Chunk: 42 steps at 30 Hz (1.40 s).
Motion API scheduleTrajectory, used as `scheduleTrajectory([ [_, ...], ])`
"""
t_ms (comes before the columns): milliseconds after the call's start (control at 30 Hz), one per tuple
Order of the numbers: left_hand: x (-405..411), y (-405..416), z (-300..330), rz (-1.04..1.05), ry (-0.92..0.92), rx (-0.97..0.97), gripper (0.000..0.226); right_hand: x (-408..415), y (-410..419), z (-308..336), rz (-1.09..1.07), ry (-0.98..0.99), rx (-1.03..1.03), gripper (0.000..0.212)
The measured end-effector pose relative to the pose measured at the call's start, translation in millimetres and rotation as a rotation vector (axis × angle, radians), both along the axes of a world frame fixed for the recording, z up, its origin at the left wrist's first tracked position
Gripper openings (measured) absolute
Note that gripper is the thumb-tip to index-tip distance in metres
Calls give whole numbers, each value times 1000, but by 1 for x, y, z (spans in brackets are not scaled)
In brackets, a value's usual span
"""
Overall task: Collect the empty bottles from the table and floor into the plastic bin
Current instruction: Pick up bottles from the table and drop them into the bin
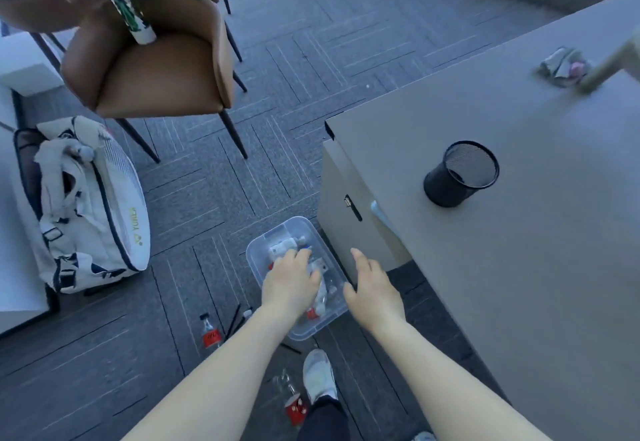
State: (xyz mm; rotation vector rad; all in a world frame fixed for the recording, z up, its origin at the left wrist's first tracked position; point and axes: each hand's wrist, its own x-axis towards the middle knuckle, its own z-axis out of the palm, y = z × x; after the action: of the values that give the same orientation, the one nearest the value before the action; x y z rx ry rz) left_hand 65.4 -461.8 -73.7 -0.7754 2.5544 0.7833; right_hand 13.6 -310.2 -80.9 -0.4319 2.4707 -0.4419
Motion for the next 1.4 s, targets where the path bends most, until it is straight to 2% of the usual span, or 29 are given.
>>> scheduleTrajectory([
  [200, -46, 85, 63, -256, 272, -92, 37, -6, 105, 75, -163, 245, -105, 60],
  [433, -85, 271, 115, -649, 416, -176, 35, 15, 302, 125, -443, 412, -19, 58],
  [533, -81, 364, 126, -768, 440, -160, 33, 42, 399, 131, -598, 424, 38, 59],
  [700, -56, 507, 130, -930, 439, -111, 36, 99, 554, 119, -855, 447, 272, 67],
  [800, -35, 576, 129, -1006, 433, -67, 36, 131, 618, 105, -1006, 306, 354, 77],
  [900, -16, 625, 128, -1071, 385, -62, 36, 152, 648, 86, -1078, 183, 337, 83],
  [1067, -11, 670, 128, -1137, 326, -53, 36, 170, 656, 72, -1080, 99, 295, 83],
  [1167, -18, 692, 132, -1148, 332, -44, 37, 186, 658, 85, -1156, 155, 226, 81],
  [1300, -24, 745, 134, -1242, 362, -23, 37, 209, 684, 113, -1379, 328, 45, 80],
  [1400, -19, 797, 125, -1332, 385, -57, 39, 224, 711, 129, -1519, 363, 38, 80],
])
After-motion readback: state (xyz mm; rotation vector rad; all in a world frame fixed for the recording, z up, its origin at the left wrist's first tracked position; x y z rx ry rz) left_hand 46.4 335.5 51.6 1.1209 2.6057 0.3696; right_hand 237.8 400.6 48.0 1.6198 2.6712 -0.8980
